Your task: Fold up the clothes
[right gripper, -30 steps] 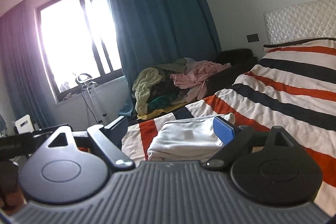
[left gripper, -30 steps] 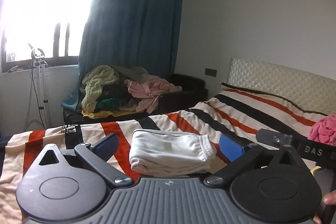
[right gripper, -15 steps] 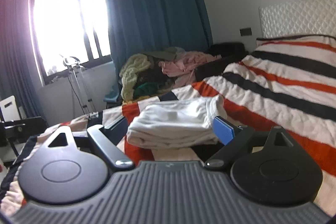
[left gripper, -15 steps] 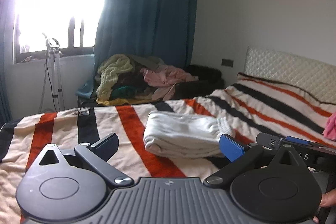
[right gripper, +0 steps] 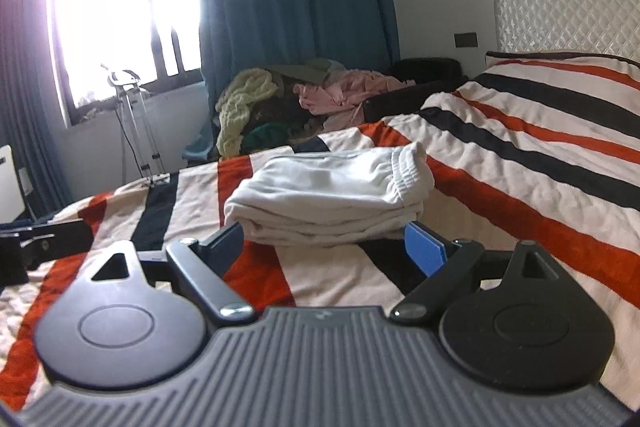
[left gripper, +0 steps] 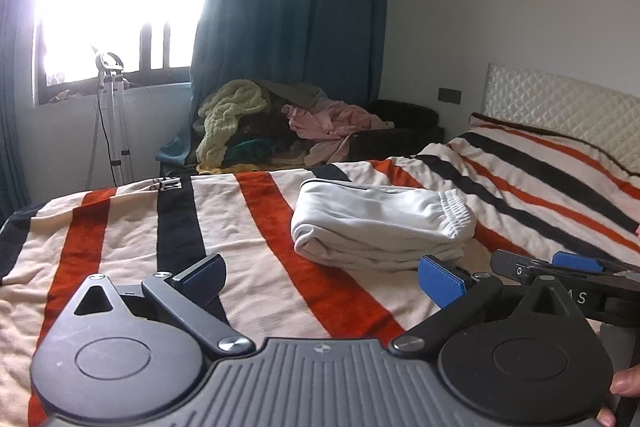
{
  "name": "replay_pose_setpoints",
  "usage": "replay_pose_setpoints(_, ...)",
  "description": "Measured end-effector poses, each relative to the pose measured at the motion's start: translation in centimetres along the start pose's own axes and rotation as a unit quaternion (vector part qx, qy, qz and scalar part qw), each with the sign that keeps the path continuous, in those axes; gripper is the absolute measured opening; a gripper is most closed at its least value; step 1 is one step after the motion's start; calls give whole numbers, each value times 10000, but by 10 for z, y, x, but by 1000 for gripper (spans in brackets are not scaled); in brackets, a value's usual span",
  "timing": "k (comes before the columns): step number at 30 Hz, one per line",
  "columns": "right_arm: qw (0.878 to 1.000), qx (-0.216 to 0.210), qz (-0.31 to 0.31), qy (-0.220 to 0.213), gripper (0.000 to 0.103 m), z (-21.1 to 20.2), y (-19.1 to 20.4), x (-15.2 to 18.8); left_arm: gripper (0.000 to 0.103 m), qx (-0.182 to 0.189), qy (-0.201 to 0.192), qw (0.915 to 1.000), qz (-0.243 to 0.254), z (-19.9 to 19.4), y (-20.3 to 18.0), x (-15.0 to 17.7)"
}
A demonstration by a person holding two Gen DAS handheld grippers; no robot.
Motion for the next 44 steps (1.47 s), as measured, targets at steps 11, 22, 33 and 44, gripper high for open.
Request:
replay_pose_setpoints(11, 9999, 93, -122, 57, 89, 5, 3, 10, 103, -81, 32, 9999, -68, -5, -2, 14)
replay_pose_setpoints(22, 9996, 161, -232, 83, 89, 6, 5, 17, 103, -179, 59, 9998, -56, -2, -4, 18)
replay_pose_setpoints(33, 9995, 193, -228, 82, 89, 6, 5, 17, 103, -186, 90, 9997, -153, -2, -2, 20)
replay_pose_setpoints(44, 9994, 206, -239, 106, 89, 8, 5, 16, 103, -171, 113, 9996, -181, -4, -2, 20)
Point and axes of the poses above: each gripper's, at about its wrist camera, not at the fingertips, and z roughly the way its jaws point, y to its left, x to its underside, the point moved 1 cm from there along z, roughly the way its jaws point, and after that the axes turned 9 degrees about z, right-handed, at the moved point
